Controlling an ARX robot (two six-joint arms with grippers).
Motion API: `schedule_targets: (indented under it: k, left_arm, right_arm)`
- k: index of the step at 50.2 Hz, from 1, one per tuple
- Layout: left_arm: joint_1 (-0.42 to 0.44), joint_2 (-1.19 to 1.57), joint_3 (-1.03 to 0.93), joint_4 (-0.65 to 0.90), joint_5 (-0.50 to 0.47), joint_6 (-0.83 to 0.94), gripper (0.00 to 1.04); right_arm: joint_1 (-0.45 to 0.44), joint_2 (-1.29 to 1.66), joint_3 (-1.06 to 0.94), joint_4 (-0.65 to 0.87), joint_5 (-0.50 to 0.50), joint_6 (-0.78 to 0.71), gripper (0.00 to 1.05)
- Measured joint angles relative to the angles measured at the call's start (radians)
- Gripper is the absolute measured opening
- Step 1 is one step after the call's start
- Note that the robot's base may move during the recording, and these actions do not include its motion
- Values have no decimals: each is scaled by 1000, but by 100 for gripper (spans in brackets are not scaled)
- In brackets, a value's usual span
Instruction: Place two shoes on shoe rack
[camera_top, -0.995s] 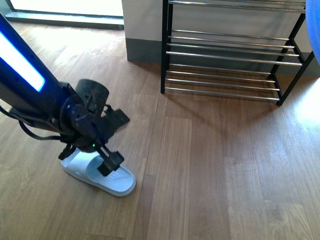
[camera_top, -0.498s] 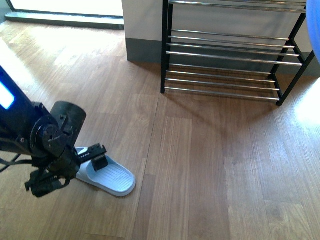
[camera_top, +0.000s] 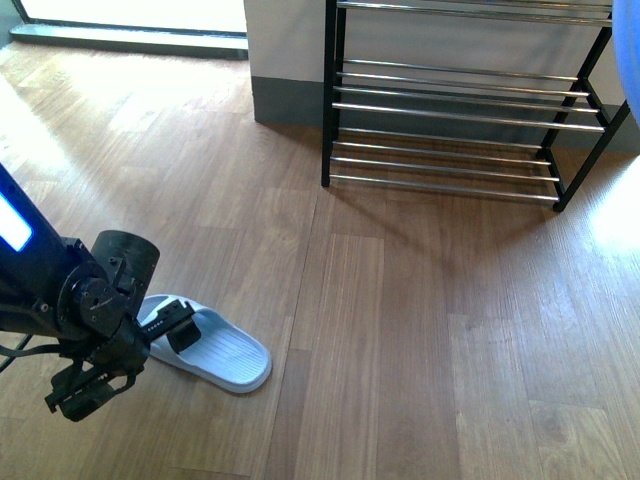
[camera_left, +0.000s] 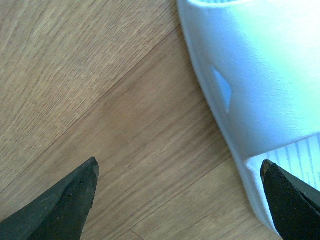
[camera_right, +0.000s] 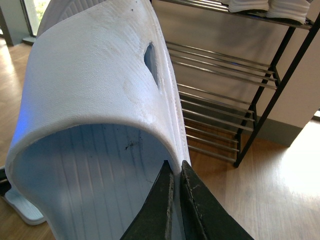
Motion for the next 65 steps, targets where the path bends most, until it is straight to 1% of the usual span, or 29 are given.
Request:
schedule_targets:
  k: [8,12,30,39,41,48,50,51,52,56,61,65]
  left_arm:
    - [-7,18,33,12,-9,61,95]
    - [-2,42,53,13,-35,80,95]
    - [23,113,146,27,-79,223,95]
    - [24,137,169,74,-113,358,95]
    - [23,143,179,78,-138,400,95]
    - [19,169,200,100,-171,509,80]
    - [18,176,204,103,-177,540,75]
    - [17,181,206,105,-181,561,70]
    - [17,183,206,111,-185,577,69]
    - [14,190,206,126,-190,632,55]
    - [11,190,205,137,-221,683,37]
    - [11,190,200,153,-224,710,28]
  right_arm:
    - [0,0,0,0,0,0,2]
    - [0,0,0,0,0,0,2]
    - [0,0,0,0,0,0,2]
    - [0,0,0,0,0,0,2]
    - [0,0,0,0,0,0,2]
    - [0,0,0,0,0,0,2]
    - [0,0,0,0,0,0,2]
    - [0,0,0,0,0,0,2]
    - [0,0,0,0,0,0,2]
    - [0,0,0,0,0,0,2]
    - [0,0,0,0,0,0,2]
    - [0,0,0,0,0,0,2]
